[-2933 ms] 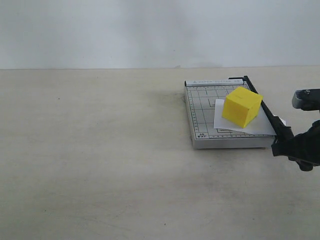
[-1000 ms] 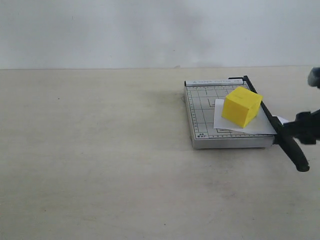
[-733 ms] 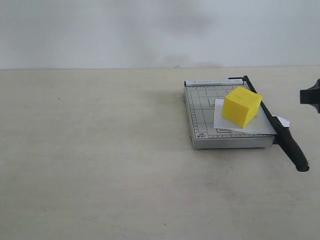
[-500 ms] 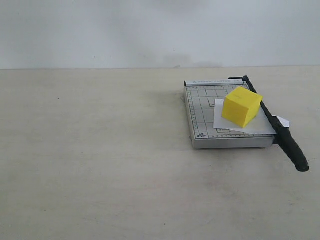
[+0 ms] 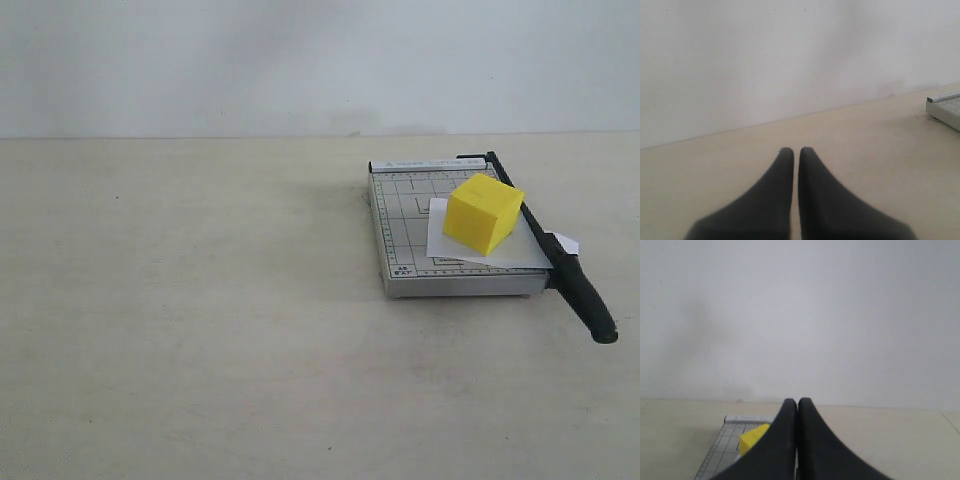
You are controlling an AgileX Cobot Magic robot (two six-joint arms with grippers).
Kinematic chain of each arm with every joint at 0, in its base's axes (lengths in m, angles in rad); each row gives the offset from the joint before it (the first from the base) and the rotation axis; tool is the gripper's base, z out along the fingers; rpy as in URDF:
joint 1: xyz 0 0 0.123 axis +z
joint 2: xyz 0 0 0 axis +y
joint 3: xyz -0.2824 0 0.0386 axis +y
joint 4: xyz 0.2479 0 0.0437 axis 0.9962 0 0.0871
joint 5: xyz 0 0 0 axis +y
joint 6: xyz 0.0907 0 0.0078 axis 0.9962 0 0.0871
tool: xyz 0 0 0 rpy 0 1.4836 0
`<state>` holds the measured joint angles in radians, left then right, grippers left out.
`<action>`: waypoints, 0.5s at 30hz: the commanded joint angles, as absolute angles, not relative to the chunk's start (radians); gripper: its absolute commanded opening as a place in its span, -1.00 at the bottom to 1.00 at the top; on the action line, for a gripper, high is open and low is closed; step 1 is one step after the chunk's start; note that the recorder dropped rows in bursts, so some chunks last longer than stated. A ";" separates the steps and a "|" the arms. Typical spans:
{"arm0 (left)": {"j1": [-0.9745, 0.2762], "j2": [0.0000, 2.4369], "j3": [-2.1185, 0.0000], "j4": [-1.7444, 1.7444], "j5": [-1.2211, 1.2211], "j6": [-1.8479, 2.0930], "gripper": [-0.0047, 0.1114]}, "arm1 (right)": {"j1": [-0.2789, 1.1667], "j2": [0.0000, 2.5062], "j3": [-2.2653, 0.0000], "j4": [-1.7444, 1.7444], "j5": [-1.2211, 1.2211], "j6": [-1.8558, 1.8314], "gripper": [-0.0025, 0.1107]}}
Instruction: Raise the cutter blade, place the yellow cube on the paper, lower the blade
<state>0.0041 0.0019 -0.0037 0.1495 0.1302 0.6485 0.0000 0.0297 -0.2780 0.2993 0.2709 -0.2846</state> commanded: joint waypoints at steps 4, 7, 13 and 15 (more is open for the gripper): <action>0.008 0.000 0.000 0.141 0.128 0.655 -0.84 | 0.000 0.000 -0.280 0.308 0.260 -0.262 -0.96; 0.008 0.000 0.000 0.141 0.128 0.655 -0.84 | 0.000 0.000 -0.280 0.308 0.260 -0.260 -0.96; 0.008 0.000 0.000 0.141 0.128 0.655 -0.84 | 0.000 0.000 -0.280 0.308 0.260 -0.260 -0.96; 0.008 0.000 0.000 0.141 0.128 0.655 -0.84 | 0.000 0.000 -0.279 0.308 0.257 -0.260 -0.96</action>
